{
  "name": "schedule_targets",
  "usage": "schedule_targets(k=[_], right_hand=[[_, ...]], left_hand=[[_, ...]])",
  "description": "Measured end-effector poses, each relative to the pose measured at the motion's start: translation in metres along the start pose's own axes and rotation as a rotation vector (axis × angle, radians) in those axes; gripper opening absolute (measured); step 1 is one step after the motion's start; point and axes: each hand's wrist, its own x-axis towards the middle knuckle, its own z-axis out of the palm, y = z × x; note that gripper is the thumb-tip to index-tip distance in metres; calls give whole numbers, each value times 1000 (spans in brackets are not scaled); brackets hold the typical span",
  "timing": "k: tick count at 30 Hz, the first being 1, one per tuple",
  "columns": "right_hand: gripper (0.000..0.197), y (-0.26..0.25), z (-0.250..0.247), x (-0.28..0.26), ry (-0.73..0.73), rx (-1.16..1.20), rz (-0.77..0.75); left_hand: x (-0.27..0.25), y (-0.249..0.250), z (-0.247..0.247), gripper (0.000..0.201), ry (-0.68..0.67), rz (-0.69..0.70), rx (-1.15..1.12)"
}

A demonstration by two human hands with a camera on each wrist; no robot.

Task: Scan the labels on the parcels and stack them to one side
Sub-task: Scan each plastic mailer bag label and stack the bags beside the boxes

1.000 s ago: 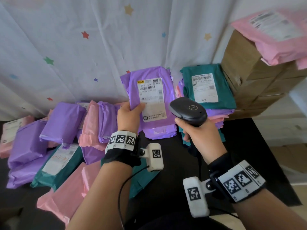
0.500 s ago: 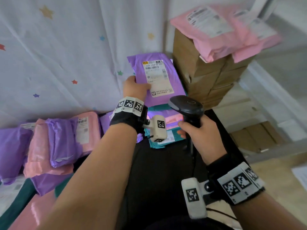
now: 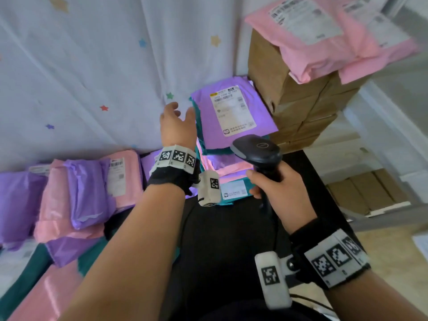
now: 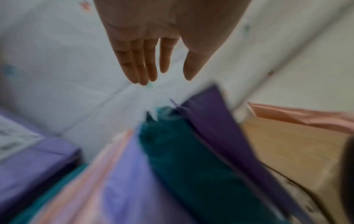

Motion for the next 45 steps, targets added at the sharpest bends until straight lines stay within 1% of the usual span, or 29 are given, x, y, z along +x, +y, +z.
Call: schedule_targets(k=[2, 4, 6, 8, 10, 12, 13, 16, 17, 18, 19, 21, 22, 26, 27, 29, 33, 36, 38, 40, 42, 45], right_hand=[[16, 6, 13, -2, -54, -34, -11], [18, 14, 27, -6, -100, -100, -6], [19, 24, 41, -9, -127, -135, 10], [20, 31, 53, -13, -148, -151, 31], [19, 36, 60, -14, -169, -153, 52], [19, 39, 65, -13, -188, -155, 70], [19, 41, 67, -13, -196, -159, 77], [20, 45, 75, -13, -208, -159, 106], [20, 46, 78, -13, -210, -164, 112], [20, 47, 80, -13, -211, -172, 115], [20, 48, 82, -14, -212, -181, 117], [21, 49, 85, -13, -213, -190, 121], [21, 49, 86, -13, -215, -192, 125], [21, 48, 89, -14, -213, -214, 136], [21, 48, 90, -14, -213, -219, 139], [21, 49, 94, -16, -203, -223, 152], [17, 48, 105, -23, -186, -231, 163], [15, 46, 118, -30, -154, -242, 121], [16, 45, 128, -33, -105, -212, 113], [19, 46, 138, -36, -51, -160, 120], [19, 47, 148, -38, -1, -133, 114], [16, 46, 158, -44, 63, -79, 111]], left_hand=[[2, -32, -20, 37, 14, -68, 33], [1, -70, -35, 34, -34, -159, 144], [-3, -107, -45, 36, -110, -262, 282], [-10, -137, -49, 40, -214, -350, 435], [-16, -159, -50, 41, -297, -404, 573], [-19, -173, -48, 43, -339, -412, 645], [-19, -177, -47, 45, -338, -414, 653], [-13, -181, -46, 61, -287, -499, 645], [-11, -182, -45, 65, -270, -520, 644], [-10, -182, -44, 65, -262, -530, 640], [-8, -183, -43, 60, -276, -515, 667], [-7, -185, -44, 41, -318, -451, 722], [-6, -187, -44, 35, -318, -444, 711], [-4, -184, -51, 32, -270, -501, 538], [-4, -182, -53, 29, -266, -496, 479], [-7, -174, -60, 21, -256, -486, 361], [-16, -161, -81, 5, -172, -466, 144], [-20, -154, -103, 19, -178, -494, -78], [-23, -150, -120, 22, -209, -528, -250], [-27, -146, -138, 28, -223, -533, -360], [-30, -143, -154, 27, -240, -541, -434], [-36, -134, -172, 20, -292, -575, -578]])
